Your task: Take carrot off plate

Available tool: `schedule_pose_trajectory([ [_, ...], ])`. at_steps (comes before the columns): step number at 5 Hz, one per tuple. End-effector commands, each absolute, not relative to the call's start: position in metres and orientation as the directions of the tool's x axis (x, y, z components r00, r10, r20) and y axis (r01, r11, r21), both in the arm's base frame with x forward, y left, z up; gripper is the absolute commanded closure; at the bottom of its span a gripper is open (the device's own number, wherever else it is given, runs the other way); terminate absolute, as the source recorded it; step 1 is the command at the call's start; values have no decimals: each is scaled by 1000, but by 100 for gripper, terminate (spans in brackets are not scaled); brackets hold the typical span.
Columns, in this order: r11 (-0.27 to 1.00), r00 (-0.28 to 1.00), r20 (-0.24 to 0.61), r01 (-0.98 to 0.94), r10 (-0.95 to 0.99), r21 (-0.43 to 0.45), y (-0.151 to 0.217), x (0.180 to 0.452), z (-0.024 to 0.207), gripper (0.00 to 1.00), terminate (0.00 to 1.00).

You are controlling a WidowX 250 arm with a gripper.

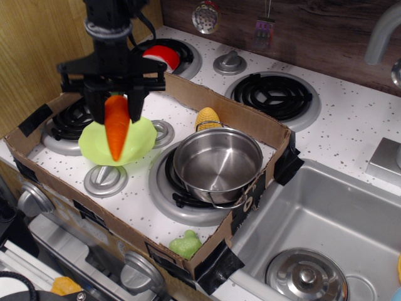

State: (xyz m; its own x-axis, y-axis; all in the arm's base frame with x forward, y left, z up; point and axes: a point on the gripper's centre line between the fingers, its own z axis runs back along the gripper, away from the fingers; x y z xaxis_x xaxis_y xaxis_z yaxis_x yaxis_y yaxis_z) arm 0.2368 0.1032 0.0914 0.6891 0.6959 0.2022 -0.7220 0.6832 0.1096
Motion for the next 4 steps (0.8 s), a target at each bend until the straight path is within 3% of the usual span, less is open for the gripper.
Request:
schedule_pose_trajectory([
  [1,328,319,434,-943,843,55,94,237,88,100,0],
  [4,113,112,369,-993,923,17,79,208,71,100,0],
])
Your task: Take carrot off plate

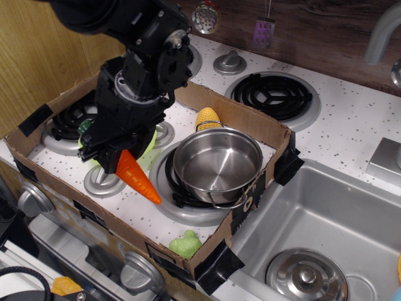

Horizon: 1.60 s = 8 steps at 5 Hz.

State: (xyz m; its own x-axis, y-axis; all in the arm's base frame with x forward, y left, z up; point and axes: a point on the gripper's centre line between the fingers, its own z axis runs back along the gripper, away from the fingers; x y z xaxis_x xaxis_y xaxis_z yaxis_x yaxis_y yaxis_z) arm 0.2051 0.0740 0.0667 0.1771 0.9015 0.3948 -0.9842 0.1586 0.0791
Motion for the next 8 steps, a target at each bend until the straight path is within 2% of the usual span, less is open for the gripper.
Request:
schedule_pose_trajectory([
  [1,70,57,257,-997,965,-42,80,205,60,100,0],
  [2,46,33,157,-996,987,-76,88,206,52,100,0],
  [4,-7,-13,51,-993,999,-117,97,210,40,100,0],
  [5,-23,-33,64,-988,997,-152,95,209,29,100,0],
  [7,-24,-46,129,-986,991,-167,91,204,28,100,0],
  [8,-11,-39,161,-985,986,-170,90,202,33,0,0],
])
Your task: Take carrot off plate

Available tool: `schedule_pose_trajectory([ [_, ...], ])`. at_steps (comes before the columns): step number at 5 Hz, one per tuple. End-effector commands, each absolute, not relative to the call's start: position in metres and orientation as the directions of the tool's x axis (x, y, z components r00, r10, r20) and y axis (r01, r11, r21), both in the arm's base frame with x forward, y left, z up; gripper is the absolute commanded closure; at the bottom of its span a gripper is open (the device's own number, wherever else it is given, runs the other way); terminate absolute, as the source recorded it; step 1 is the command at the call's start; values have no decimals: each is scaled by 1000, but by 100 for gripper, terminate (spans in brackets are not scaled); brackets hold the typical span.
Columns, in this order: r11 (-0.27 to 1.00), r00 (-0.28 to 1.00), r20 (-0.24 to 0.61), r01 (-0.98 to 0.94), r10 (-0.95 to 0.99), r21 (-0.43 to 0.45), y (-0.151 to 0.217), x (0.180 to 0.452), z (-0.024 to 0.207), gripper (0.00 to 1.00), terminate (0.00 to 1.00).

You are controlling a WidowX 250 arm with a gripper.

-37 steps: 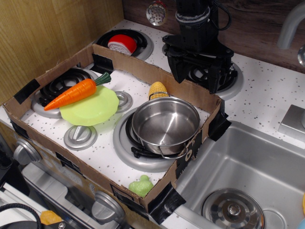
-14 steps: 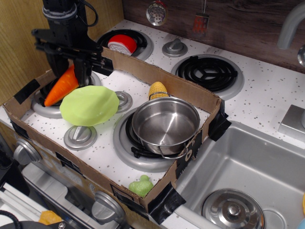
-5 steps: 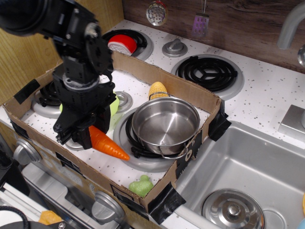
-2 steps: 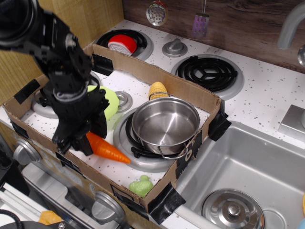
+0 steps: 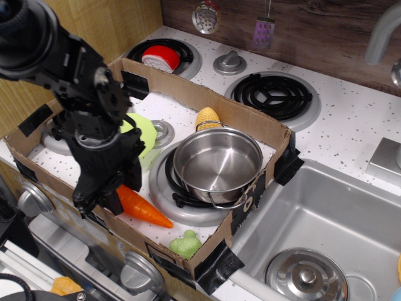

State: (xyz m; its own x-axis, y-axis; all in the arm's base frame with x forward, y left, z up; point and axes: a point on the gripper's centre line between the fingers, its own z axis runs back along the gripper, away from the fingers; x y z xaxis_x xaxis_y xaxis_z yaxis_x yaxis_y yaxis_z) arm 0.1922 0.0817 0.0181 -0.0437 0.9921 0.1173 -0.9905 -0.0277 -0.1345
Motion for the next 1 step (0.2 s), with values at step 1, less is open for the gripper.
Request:
schedule_pose_trajectory([
  [1,2,-29,224,-990,974,-138,92,206,44,0,100],
])
